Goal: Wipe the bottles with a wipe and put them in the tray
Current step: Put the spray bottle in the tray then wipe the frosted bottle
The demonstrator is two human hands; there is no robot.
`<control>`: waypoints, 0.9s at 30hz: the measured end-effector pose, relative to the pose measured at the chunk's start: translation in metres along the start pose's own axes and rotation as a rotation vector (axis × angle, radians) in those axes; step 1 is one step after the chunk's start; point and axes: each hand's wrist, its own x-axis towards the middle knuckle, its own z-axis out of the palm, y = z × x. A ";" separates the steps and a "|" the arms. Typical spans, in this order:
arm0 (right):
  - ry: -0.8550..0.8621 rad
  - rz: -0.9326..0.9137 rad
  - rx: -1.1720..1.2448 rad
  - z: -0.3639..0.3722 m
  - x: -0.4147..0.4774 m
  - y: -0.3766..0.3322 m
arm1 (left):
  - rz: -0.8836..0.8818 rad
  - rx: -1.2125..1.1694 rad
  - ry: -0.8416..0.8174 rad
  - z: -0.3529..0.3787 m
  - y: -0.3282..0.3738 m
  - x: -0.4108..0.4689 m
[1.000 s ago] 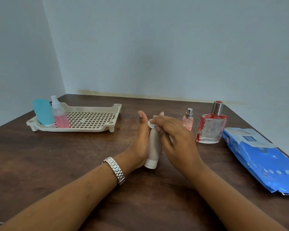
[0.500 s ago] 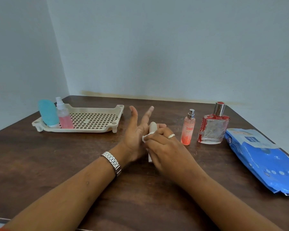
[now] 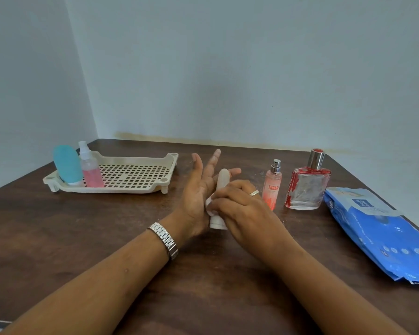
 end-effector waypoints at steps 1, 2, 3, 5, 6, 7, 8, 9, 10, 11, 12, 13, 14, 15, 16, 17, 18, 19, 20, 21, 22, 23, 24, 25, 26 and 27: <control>0.060 0.034 0.018 0.000 0.001 0.002 | -0.006 -0.008 0.001 0.001 -0.001 -0.001; 0.123 0.076 0.041 0.001 0.003 0.004 | -0.009 -0.006 0.003 0.002 -0.002 -0.001; 0.180 0.122 0.054 0.001 0.005 0.005 | -0.005 0.015 0.003 0.003 -0.005 -0.002; 0.260 0.220 0.087 0.001 0.007 0.008 | 0.020 0.122 0.012 0.006 -0.012 -0.002; 0.282 0.275 0.127 0.001 0.007 0.008 | 0.040 0.197 0.022 0.007 -0.015 -0.001; 0.295 0.332 0.171 0.000 0.007 0.009 | 0.058 0.274 0.021 0.007 -0.017 0.000; 0.297 0.387 0.205 -0.001 0.007 0.011 | 0.069 0.341 0.009 0.007 -0.018 0.000; 0.290 0.438 0.228 -0.001 0.007 0.012 | 0.073 0.398 -0.003 0.007 -0.019 0.001; 0.276 0.480 0.245 -0.001 0.006 0.014 | 0.072 0.443 -0.010 0.006 -0.019 0.002; 0.261 0.513 0.263 -0.001 0.006 0.015 | 0.067 0.473 -0.011 0.005 -0.018 0.002; 0.245 0.540 0.286 -0.001 0.006 0.016 | 0.066 0.491 -0.011 0.005 -0.017 0.002; 0.227 0.563 0.310 0.000 0.005 0.016 | 0.070 0.499 -0.011 0.004 -0.017 0.002; 0.212 0.582 0.334 0.000 0.005 0.017 | 0.077 0.500 -0.011 0.003 -0.017 0.002; 0.206 0.599 0.354 0.000 0.005 0.018 | 0.082 0.494 -0.013 0.004 -0.017 0.001; 0.209 0.619 0.376 0.001 0.005 0.018 | 0.088 0.484 -0.019 0.004 -0.017 0.001; 0.212 0.647 0.407 0.001 0.004 0.019 | 0.096 0.467 -0.026 0.005 -0.017 0.000; 0.210 0.681 0.448 0.001 0.004 0.020 | 0.106 0.443 -0.025 0.006 -0.017 0.001; 0.202 0.715 0.487 0.002 0.004 0.020 | 0.113 0.409 -0.016 0.007 -0.017 0.001; 0.191 0.739 0.513 0.003 0.004 0.020 | 0.113 0.360 0.008 0.008 -0.016 0.001; 0.181 0.753 0.530 0.003 0.004 0.020 | 0.109 0.304 0.044 0.009 -0.015 0.001; 0.173 0.758 0.550 0.004 0.004 0.019 | 0.105 0.262 0.081 0.009 -0.013 0.000; 0.170 0.752 0.571 0.004 0.004 0.017 | 0.103 0.243 0.112 0.008 -0.012 0.000; 0.172 0.743 0.593 0.004 0.004 0.014 | 0.104 0.242 0.132 0.006 -0.012 0.000; 0.185 0.735 0.619 0.004 0.004 0.012 | 0.112 0.247 0.147 0.005 -0.013 0.000; 0.206 0.732 0.650 0.003 0.003 0.010 | 0.123 0.249 0.161 0.003 -0.013 0.001; 0.228 0.731 0.674 0.004 0.003 0.010 | 0.135 0.241 0.171 0.002 -0.013 0.001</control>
